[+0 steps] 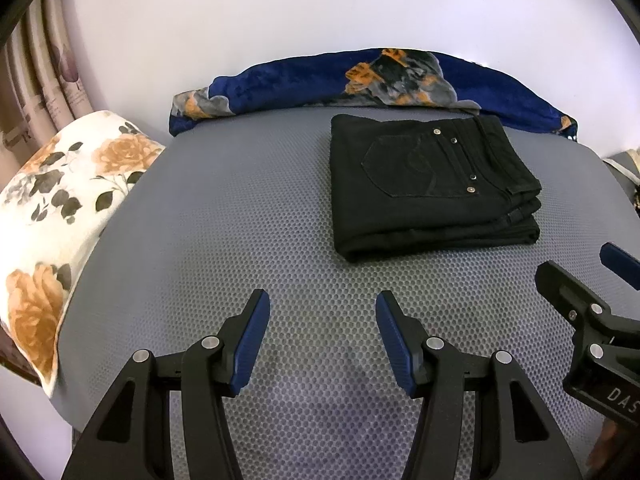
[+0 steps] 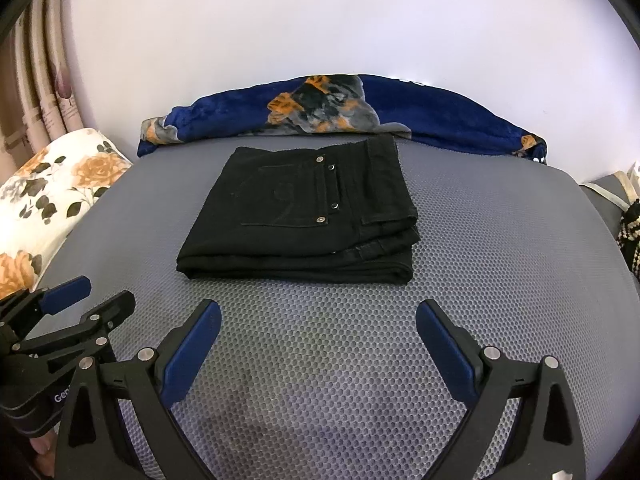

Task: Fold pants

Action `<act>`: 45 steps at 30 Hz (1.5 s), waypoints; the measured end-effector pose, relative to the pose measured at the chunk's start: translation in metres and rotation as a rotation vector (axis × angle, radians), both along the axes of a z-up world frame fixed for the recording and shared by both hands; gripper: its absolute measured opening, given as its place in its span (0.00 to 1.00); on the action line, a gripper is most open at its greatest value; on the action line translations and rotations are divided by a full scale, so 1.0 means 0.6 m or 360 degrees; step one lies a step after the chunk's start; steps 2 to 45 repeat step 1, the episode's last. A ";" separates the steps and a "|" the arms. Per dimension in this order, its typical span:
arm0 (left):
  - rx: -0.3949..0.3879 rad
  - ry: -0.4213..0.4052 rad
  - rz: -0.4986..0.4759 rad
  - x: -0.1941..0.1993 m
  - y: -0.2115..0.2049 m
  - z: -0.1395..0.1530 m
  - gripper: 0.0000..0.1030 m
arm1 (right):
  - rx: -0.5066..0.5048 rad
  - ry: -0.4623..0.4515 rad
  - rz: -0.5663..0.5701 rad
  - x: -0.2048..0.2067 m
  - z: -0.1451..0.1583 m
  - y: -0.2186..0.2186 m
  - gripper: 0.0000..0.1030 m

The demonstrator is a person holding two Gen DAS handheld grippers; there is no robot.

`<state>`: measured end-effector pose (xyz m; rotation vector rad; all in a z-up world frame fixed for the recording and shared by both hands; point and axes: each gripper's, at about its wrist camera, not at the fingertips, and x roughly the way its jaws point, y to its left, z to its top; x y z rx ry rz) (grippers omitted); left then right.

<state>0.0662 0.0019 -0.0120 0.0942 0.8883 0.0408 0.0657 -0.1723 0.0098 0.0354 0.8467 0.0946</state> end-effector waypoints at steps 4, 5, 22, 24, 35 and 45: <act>-0.0003 0.0003 -0.0002 -0.001 0.000 0.000 0.55 | -0.0001 -0.0001 0.0001 0.000 0.000 0.000 0.94; -0.0003 0.0003 -0.0002 -0.001 0.000 0.000 0.55 | -0.0001 -0.0001 0.0001 0.000 0.000 0.000 0.94; -0.0003 0.0003 -0.0002 -0.001 0.000 0.000 0.55 | -0.0001 -0.0001 0.0001 0.000 0.000 0.000 0.94; -0.0003 0.0003 -0.0002 -0.001 0.000 0.000 0.55 | -0.0001 -0.0001 0.0001 0.000 0.000 0.000 0.94; -0.0003 0.0003 -0.0002 -0.001 0.000 0.000 0.55 | -0.0001 -0.0001 0.0001 0.000 0.000 0.000 0.94; -0.0003 0.0003 -0.0002 -0.001 0.000 0.000 0.55 | -0.0001 -0.0001 0.0001 0.000 0.000 0.000 0.94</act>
